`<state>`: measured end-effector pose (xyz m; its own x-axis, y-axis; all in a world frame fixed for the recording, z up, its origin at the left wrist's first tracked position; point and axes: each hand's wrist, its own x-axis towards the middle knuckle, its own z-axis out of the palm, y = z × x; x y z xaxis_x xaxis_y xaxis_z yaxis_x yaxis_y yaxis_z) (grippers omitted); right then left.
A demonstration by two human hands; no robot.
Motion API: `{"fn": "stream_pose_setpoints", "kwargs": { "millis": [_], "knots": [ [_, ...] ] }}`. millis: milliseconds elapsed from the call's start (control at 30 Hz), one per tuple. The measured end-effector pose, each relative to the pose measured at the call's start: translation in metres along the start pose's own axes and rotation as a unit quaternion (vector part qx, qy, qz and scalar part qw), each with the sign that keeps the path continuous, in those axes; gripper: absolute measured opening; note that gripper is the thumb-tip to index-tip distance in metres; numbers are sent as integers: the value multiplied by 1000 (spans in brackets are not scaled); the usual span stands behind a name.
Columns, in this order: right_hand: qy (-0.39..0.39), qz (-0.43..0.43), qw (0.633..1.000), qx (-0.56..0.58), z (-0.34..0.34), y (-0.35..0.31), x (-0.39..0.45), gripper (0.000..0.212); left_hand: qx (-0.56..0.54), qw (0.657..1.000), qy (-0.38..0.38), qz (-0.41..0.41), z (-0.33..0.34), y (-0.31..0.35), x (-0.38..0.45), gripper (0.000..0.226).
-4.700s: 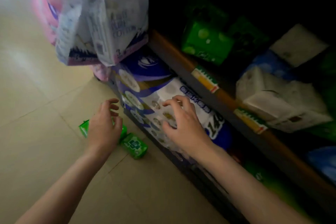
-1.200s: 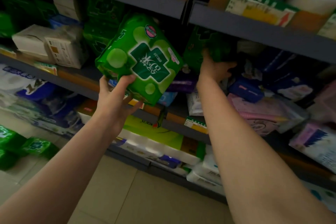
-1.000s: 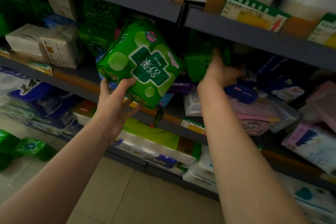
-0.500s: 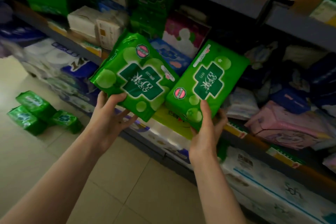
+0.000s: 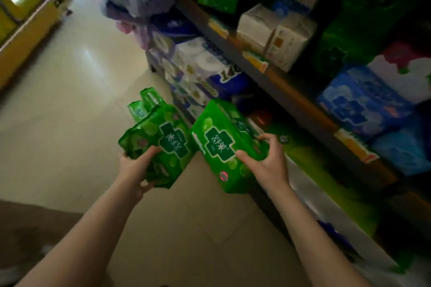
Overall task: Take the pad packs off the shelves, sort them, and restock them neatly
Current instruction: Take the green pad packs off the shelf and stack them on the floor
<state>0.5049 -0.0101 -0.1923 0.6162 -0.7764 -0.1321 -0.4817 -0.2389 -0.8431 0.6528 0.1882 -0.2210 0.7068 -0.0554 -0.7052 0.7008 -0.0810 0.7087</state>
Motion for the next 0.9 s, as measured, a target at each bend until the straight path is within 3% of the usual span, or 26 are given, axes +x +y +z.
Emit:
{"fn": "stream_pose_setpoints", "kwargs": {
  "millis": [133, 300, 667, 900],
  "knots": [
    [-125, 22, 977, -169, 83, 13, 28, 50, 20, 992, 88, -84, -72, -12, 59, 73],
    [-220, 31, 936, -274, 158, 24, 63, 55, 25, 986, 113, -124, -102, -12, 119, 78],
    [-295, 138, 923, -206, 308, 70, 173, 46, 8, 983, 124, -133, -94, -4, 265, 74],
    [-328, 61, 921, -202, 414, 82, 247, 44, -5, 978, 175, -113, -104, -1, 360, 69]
  ]
}}
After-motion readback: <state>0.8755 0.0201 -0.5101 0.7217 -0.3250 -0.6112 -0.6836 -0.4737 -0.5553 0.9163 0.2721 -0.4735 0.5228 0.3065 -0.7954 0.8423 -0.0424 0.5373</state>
